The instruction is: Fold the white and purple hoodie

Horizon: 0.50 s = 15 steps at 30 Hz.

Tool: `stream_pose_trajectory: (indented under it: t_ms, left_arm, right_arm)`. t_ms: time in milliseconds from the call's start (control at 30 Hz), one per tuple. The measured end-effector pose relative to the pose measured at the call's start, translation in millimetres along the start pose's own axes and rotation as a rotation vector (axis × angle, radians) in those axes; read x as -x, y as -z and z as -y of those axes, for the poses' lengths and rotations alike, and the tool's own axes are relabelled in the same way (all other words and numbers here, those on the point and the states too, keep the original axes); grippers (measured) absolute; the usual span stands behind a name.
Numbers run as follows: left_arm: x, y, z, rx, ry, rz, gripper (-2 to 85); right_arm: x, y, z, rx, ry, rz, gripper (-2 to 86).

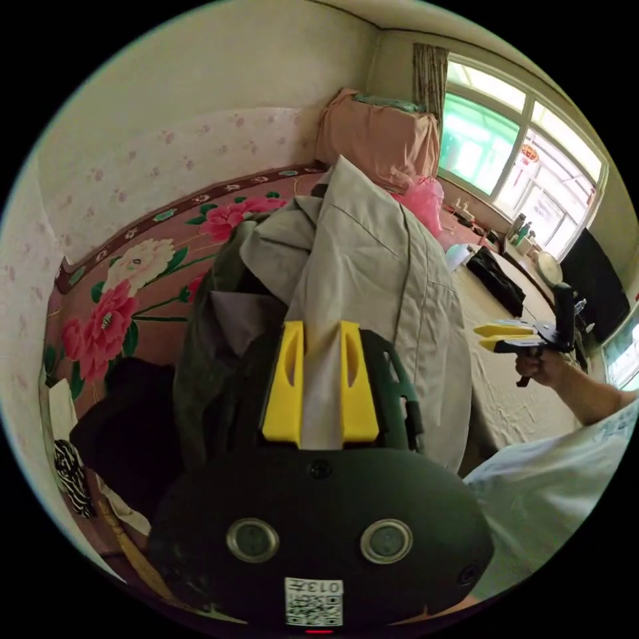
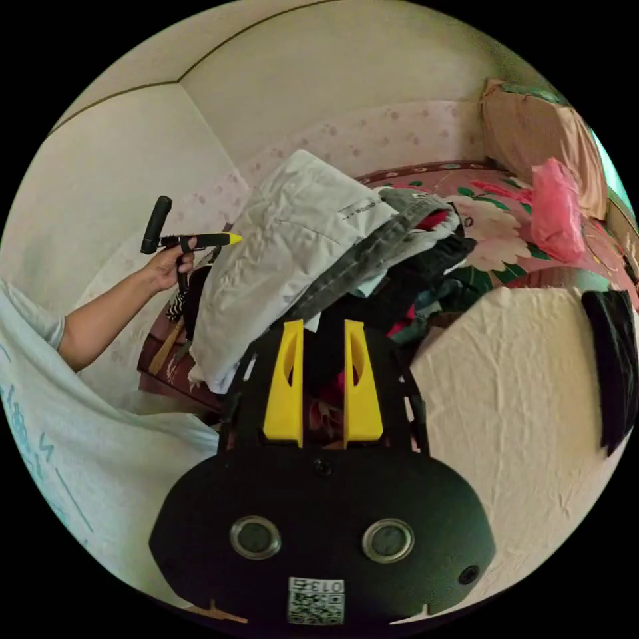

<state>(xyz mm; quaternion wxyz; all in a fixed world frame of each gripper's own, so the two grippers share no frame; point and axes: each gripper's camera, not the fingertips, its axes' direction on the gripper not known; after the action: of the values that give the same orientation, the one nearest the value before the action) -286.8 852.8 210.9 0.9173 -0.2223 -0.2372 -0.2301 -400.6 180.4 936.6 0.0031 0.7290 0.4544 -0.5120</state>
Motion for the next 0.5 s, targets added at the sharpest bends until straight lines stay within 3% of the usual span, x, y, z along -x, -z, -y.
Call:
stream_pose_trajectory:
  t_ms: [133, 267, 333, 433, 500]
  left_arm:
    - [3, 26, -7, -0.016, -0.089, -0.013, 4.6]
    - [7, 18, -12, 0.03, -0.194, -0.076, 12.4]
    - [11, 10, -12, 0.058, -0.201, -0.019, 12.5]
    - [9, 6, -10, 0.106, -0.292, -0.008, 4.1]
    - [5, 18, -4, 0.108, -0.321, -0.018, 3.3]
  right_arm:
    - [1, -31, 37, 0.045, -0.096, 0.082, 12.2]
    - [20, -45, 52, 0.07, -0.167, 0.057, 4.9]
    - [43, -28, 53, 0.009, -0.112, -0.004, 2.7]
    - [91, 4, 52, -0.048, 0.075, -0.124, 1.6]
    - [113, 37, 48, -0.144, 0.124, -0.127, 1.2]
